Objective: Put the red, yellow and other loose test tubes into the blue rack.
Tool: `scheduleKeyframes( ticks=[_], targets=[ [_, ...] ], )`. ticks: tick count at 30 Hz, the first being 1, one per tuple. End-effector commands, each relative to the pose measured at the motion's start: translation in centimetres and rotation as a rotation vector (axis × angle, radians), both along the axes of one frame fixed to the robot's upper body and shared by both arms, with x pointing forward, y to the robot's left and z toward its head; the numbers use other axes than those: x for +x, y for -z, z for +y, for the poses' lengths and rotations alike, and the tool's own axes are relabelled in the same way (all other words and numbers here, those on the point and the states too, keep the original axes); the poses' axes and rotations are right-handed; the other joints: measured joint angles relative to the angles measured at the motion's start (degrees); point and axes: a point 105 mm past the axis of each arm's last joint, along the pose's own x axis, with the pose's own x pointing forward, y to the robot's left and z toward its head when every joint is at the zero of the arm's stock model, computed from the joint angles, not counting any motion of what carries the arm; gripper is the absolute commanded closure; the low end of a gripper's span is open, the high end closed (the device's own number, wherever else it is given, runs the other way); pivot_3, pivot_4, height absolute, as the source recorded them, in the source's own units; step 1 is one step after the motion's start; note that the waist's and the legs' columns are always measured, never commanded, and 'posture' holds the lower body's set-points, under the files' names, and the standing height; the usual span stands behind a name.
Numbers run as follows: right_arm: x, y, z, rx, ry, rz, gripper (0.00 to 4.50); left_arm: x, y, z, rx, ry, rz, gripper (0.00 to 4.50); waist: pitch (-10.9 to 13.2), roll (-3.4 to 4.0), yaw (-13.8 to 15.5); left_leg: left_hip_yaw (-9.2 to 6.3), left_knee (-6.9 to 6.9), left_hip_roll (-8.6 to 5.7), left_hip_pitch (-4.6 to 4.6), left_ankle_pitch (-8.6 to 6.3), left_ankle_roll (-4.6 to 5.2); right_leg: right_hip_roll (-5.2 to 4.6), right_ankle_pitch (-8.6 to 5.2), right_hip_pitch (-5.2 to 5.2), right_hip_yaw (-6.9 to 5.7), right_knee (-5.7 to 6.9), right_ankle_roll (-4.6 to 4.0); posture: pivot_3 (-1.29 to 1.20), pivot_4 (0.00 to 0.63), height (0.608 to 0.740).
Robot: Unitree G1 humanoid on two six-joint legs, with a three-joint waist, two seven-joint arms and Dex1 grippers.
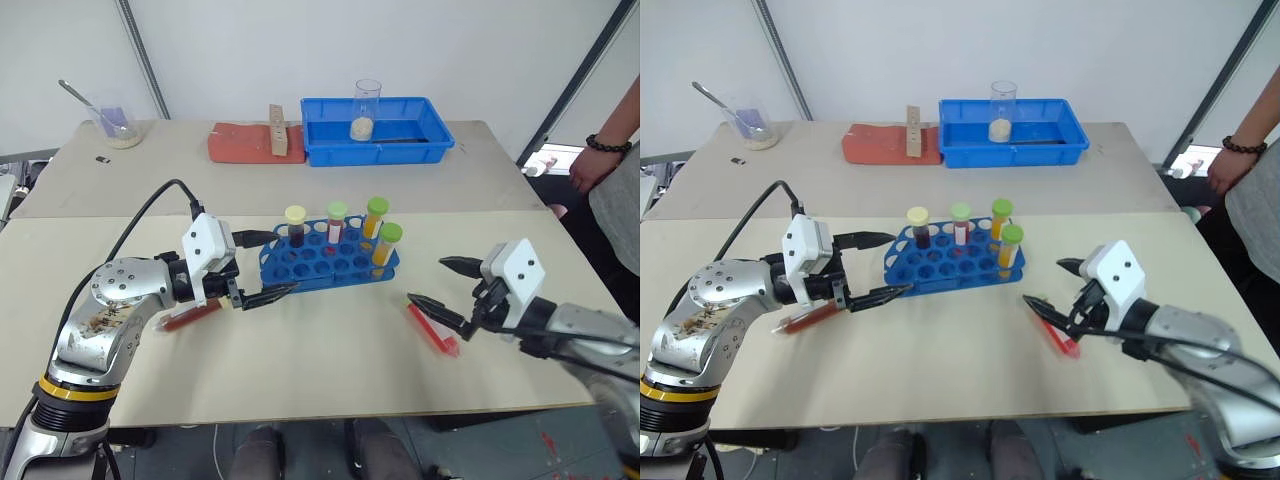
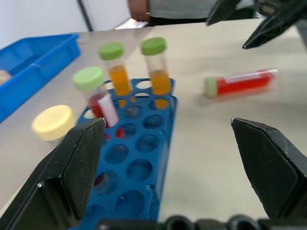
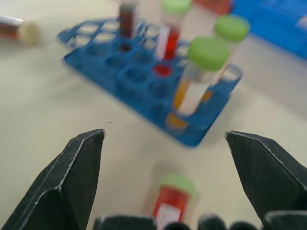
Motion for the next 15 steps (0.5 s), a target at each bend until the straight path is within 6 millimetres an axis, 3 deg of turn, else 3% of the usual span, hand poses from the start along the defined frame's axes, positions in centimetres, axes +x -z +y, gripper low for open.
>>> scheduleKeyframes(
  ticks=[1, 5, 15],
  targets=[
    [-0.3, 1.0, -0.6, -0.09, 0.04, 0.199, 0.05, -1.2, -0.9, -1.0, 0.017, 0.082, -0.02, 0.0, 0.0, -0.02, 0.0, 0.0, -0.01, 0.0, -0.03, 0.0, 0.0, -0.01, 0.0, -0.01, 0.0, -0.03, 0.0, 0.0, 0.15, 0.74],
    [0.8, 2.4, -1.6, -0.174, 0.124, 0.32, 0.05, -1.6, -1.0, -1.3, 0.014, 0.095, -0.014, 0.0, 0.0, -0.04, 0.0, -0.02, -0.02, 0.0, -0.1, -0.01, 0.01, 0.0, -0.02, -0.05, -0.01, -0.09, 0.0, 0.0, 0.15, 0.74],
    [3.6, 4.8, -1.4, -0.279, 0.154, 0.516, 0.05, -2.5, -1.2, -1.7, 0.007, 0.076, -0.029, 0.0, 0.0, -0.04, -0.1, -0.03, -0.02, -0.02, -0.21, -0.01, 0.02, -0.01, -0.01, -0.13, 0.01, -0.12, 0.09, 0.0, 0.15, 0.74]
  ],
)
